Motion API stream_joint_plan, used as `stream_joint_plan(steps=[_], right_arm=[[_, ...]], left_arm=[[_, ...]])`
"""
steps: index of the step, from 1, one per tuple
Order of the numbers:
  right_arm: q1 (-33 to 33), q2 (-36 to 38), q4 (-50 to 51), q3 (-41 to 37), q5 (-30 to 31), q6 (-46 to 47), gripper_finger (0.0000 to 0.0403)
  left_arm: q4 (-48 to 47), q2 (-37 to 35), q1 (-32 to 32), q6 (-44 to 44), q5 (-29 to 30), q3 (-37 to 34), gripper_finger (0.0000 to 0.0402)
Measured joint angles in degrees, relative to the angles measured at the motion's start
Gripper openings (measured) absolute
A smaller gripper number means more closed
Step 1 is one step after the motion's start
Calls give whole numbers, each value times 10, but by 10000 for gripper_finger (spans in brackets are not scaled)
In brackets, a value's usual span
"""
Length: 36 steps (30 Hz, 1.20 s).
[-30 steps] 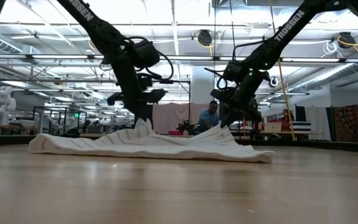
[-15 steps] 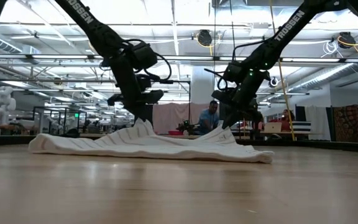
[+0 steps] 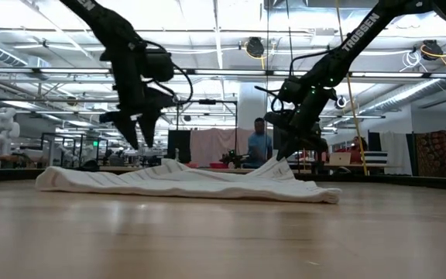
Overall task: Roll towel
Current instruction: Roll the white towel
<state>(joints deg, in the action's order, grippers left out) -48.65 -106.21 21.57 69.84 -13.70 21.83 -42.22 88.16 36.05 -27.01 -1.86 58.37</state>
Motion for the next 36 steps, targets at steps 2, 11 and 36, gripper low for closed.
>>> stream_joint_plan(steps=[2, 11, 36], right_arm=[[0, 0, 0, 0, 0, 0, 2], [0, 0, 1, 0, -10, 2, 2], [5, 0, 56, 0, -32, 5, 2]], left_arm=[[8, -15, -12, 0, -43, -33, 225], [64, -32, -92, -130, -117, -152, 240], [86, -77, -309, -338, -216, -185, 41]])
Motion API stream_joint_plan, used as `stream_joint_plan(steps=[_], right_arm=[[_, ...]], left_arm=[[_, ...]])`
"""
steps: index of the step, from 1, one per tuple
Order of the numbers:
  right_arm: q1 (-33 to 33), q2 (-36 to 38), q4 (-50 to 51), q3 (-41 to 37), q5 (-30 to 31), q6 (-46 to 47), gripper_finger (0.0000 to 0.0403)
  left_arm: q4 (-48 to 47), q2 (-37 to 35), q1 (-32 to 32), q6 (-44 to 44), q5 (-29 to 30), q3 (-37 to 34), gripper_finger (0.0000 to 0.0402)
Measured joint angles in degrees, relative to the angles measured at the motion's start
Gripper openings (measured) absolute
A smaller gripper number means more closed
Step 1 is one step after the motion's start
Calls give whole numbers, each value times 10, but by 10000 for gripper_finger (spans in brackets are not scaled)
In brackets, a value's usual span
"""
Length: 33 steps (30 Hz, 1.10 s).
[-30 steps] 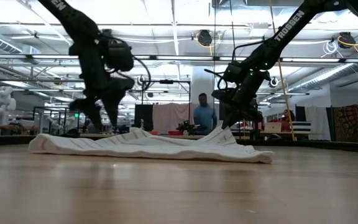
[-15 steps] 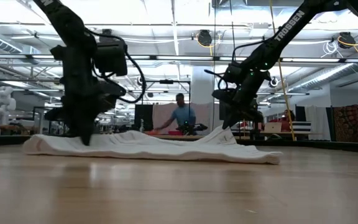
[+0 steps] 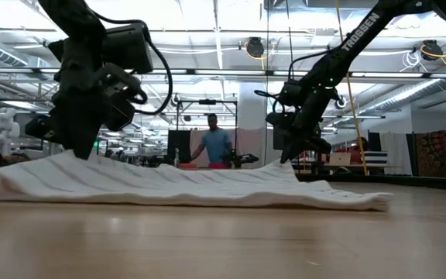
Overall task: Roll towel
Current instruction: Roll the white towel
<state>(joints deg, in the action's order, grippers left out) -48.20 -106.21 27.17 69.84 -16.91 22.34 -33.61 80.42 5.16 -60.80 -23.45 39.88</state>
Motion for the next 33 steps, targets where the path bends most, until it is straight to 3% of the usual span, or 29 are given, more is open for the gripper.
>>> stream_joint_plan(steps=[8, 12, 16, 21, 27, 33], right_arm=[[19, 0, 5, 0, -2, 7, 2], [25, 0, 7, 0, -2, 10, 2], [27, 0, 10, 0, 11, 7, 2], [27, 0, 10, 0, 50, 8, 2], [27, 0, 10, 0, 65, 10, 2], [27, 0, 5, 0, 65, 7, 2]], left_arm=[[7, -17, -16, -37, -15, 0, 179], [0, -60, -18, -50, 33, 0, 222], [4, -120, 48, -25, 106, 12, 225], [0, -141, 185, 11, 184, 16, 217], [34, -97, 318, 117, 166, 16, 216], [176, -29, 388, 163, 89, 16, 216]])
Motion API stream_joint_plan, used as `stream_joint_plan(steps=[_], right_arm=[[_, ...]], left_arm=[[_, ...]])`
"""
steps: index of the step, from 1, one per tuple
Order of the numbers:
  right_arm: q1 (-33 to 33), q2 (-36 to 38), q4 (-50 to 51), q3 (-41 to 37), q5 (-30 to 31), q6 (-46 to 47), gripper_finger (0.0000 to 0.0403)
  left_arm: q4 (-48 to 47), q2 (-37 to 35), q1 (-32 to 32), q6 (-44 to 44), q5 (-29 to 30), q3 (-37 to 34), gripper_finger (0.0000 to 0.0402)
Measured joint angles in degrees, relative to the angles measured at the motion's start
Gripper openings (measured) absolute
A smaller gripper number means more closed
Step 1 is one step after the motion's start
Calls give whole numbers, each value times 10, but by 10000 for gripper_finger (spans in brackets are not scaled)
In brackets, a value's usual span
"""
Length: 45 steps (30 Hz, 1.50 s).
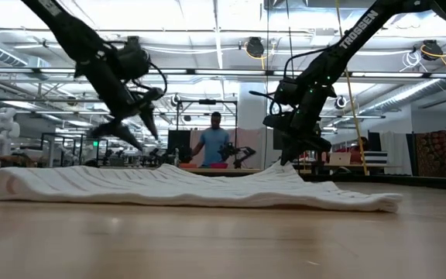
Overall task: Roll towel
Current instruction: Roll the white towel
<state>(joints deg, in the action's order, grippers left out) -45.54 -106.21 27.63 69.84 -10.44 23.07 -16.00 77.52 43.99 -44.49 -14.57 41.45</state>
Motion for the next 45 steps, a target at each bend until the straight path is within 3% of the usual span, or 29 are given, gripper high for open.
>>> stream_joint_plan(steps=[4, 10, 22, 34, 38, 43, 45], right_arm=[[0, 0, 0, 0, 0, -2, 2], [0, 0, 2, 0, -1, -2, 2], [0, 0, 9, 0, -4, -1, 2], [0, 0, 11, 0, 16, -17, 2], [0, 0, 10, 0, 16, -17, 2], [0, 0, 10, 0, 16, -17, 2], [0, 0, 10, 0, 16, -17, 2]], left_arm=[[71, 57, 19, 0, -19, 2, 216], [80, 128, 22, 29, -17, 30, 216], [46, 158, 40, 57, 72, 98, 216], [68, 226, 56, 82, -5, 99, 211], [67, 234, 54, 93, -2, 99, 157], [110, 235, 48, 118, -4, 99, 25], [126, 235, 47, 118, -9, 99, 12]])
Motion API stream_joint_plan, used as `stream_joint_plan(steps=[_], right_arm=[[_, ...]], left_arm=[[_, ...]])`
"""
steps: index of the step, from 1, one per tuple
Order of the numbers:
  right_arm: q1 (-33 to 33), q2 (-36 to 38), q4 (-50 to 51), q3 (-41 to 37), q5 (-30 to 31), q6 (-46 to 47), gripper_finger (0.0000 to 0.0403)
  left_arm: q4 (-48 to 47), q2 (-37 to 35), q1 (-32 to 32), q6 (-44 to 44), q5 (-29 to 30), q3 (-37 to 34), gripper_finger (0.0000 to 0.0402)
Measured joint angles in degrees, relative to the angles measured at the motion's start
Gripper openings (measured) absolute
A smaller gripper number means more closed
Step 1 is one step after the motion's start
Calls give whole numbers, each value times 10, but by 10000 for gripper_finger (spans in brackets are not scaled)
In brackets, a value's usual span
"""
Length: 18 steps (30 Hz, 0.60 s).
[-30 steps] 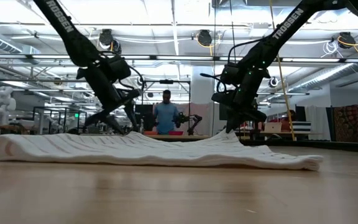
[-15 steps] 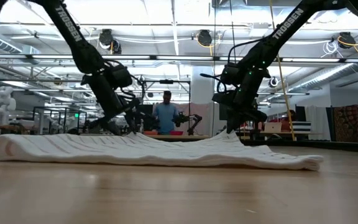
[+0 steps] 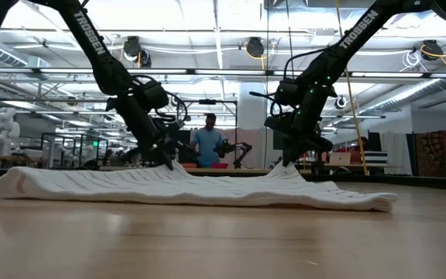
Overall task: Roll towel
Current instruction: Roll the white towel
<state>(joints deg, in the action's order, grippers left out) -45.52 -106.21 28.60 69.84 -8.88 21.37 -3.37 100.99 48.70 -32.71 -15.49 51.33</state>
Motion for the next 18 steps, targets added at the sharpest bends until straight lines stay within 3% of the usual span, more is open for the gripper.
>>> stream_joint_plan(steps=[7, 11, 18], right_arm=[[-4, 0, 17, 0, 0, 3, 19], [-17, 0, 96, 14, -1, -11, 69], [-36, 0, 240, 89, -16, -130, 177]], left_arm=[[-9, 0, 0, 9, -1, 0, 5], [-12, 0, -1, 41, -14, 0, 5], [-12, 0, -16, 65, -45, 1, 4]])
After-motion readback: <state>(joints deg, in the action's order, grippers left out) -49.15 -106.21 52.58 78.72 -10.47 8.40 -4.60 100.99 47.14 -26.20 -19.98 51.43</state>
